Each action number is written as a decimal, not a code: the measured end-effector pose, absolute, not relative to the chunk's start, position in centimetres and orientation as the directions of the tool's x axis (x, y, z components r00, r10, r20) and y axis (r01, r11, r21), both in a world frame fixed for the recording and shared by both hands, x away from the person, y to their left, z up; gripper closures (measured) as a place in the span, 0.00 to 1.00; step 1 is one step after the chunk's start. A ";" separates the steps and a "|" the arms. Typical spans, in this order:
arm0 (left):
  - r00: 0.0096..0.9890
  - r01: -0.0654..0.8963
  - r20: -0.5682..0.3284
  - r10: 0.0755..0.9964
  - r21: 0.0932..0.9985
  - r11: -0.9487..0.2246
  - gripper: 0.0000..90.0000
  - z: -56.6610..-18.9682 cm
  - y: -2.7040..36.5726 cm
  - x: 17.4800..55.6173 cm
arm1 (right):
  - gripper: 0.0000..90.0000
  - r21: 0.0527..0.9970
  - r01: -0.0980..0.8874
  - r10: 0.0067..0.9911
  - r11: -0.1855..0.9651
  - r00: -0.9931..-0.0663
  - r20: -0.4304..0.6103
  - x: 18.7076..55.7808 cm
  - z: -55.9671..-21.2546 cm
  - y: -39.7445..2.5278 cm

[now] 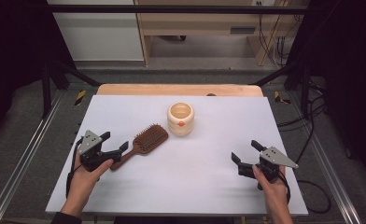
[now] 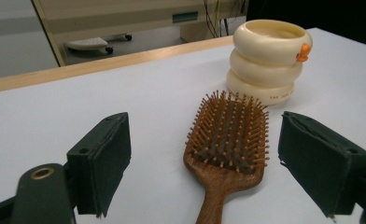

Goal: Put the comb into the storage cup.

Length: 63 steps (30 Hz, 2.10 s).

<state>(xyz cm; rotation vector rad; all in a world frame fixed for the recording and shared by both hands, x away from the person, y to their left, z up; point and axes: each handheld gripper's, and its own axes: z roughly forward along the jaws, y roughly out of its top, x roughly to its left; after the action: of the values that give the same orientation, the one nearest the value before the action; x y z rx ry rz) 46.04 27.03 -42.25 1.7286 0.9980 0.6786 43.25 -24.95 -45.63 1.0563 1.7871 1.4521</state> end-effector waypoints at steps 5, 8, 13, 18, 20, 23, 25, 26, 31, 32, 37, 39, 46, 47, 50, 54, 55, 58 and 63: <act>0.511 0.339 0.005 0.860 0.918 -0.207 0.19 -42.4 26.9 46.8 | 0.08 0.974 0.207 0.862 0.090 -0.506 0.028 43.3 -45.7 -24.9; 0.515 0.355 0.010 0.857 0.908 -0.224 0.17 -42.6 26.9 47.2 | 0.08 0.974 0.207 0.862 0.091 -0.507 0.028 43.3 -45.7 -24.9; 0.529 0.381 0.025 0.848 0.886 -0.264 0.17 -42.8 26.8 47.9 | 0.08 0.973 0.212 0.860 0.091 -0.510 0.031 43.3 -45.7 -24.8; 0.537 0.399 0.044 0.842 0.867 -0.300 0.17 -43.0 26.6 48.4 | 0.08 0.972 0.217 0.860 0.094 -0.510 0.030 43.3 -45.7 -24.7; 0.541 0.403 0.044 0.840 0.863 -0.305 0.17 -43.0 26.6 48.6 | 0.08 0.971 0.218 0.860 0.095 -0.510 0.030 43.3 -45.7 -24.7; 0.551 0.413 0.044 0.833 0.853 -0.319 0.26 -43.1 26.5 48.6 | 0.08 0.971 0.218 0.860 0.096 -0.510 0.030 43.3 -45.7 -24.7; 0.549 0.418 0.051 0.834 0.847 -0.327 0.32 -43.2 26.5 48.7 | 0.08 0.971 0.219 0.859 0.099 -0.511 0.028 43.3 -45.8 -24.7; 0.547 0.423 0.051 0.835 0.845 -0.328 0.38 -43.2 26.5 48.7 | 0.08 0.971 0.219 0.859 0.100 -0.511 0.027 43.3 -45.8 -24.7; 0.550 0.449 0.040 0.834 0.828 -0.336 0.54 -43.7 26.6 49.0 | 0.08 0.970 0.221 0.859 0.102 -0.512 0.027 43.3 -45.8 -24.7; 0.552 0.456 0.037 0.833 0.823 -0.339 0.56 -43.8 26.6 49.1 | 0.08 0.970 0.221 0.859 0.102 -0.512 0.026 43.3 -45.8 -24.7; 0.556 0.468 0.037 0.830 0.812 -0.350 0.69 -44.1 26.9 49.3 | 0.08 0.969 0.223 0.859 0.103 -0.511 0.026 43.3 -45.8 -24.6; 0.563 0.471 0.034 0.826 0.808 -0.355 0.73 -44.2 27.0 49.4 | 0.08 0.969 0.221 0.859 0.107 -0.512 0.022 43.3 -45.8 -24.6; 0.582 0.487 0.044 0.812 0.781 -0.392 0.86 -44.6 27.1 49.7 | 0.08 0.969 0.223 0.858 0.108 -0.513 0.023 43.3 -45.8 -24.6; 0.585 0.491 0.042 0.810 0.777 -0.394 0.88 -44.7 27.1 49.7 | 0.07 0.969 0.223 0.859 0.107 -0.512 0.023 43.3 -45.8 -24.6; 0.589 0.504 0.037 0.807 0.764 -0.403 0.94 -45.0 27.1 49.7 | 0.07 0.969 0.221 0.859 0.108 -0.511 0.021 43.3 -45.8 -24.6; 0.597 0.520 0.036 0.801 0.743 -0.421 0.99 -45.3 27.1 49.9 | 0.07 0.970 0.218 0.857 0.108 -0.515 0.020 43.3 -45.8 -24.6; 0.598 0.523 0.035 0.801 0.740 -0.422 1.00 -45.4 27.1 49.9 | 0.07 0.970 0.219 0.857 0.108 -0.514 0.021 43.3 -45.8 -24.5; 0.595 0.532 0.040 0.802 0.729 -0.431 1.00 -45.5 27.1 50.1 | 0.07 0.969 0.221 0.857 0.108 -0.514 0.022 43.3 -45.8 -24.5; 0.609 0.548 0.046 0.792 0.697 -0.463 1.00 -46.0 26.8 50.2 | 0.07 0.969 0.223 0.858 0.108 -0.514 0.022 43.3 -45.8 -24.5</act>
<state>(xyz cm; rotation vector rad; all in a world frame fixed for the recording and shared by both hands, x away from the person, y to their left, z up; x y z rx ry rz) 50.17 26.81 -45.99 2.1853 1.0503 0.4853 43.30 -24.53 -45.85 1.0522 1.8193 1.4319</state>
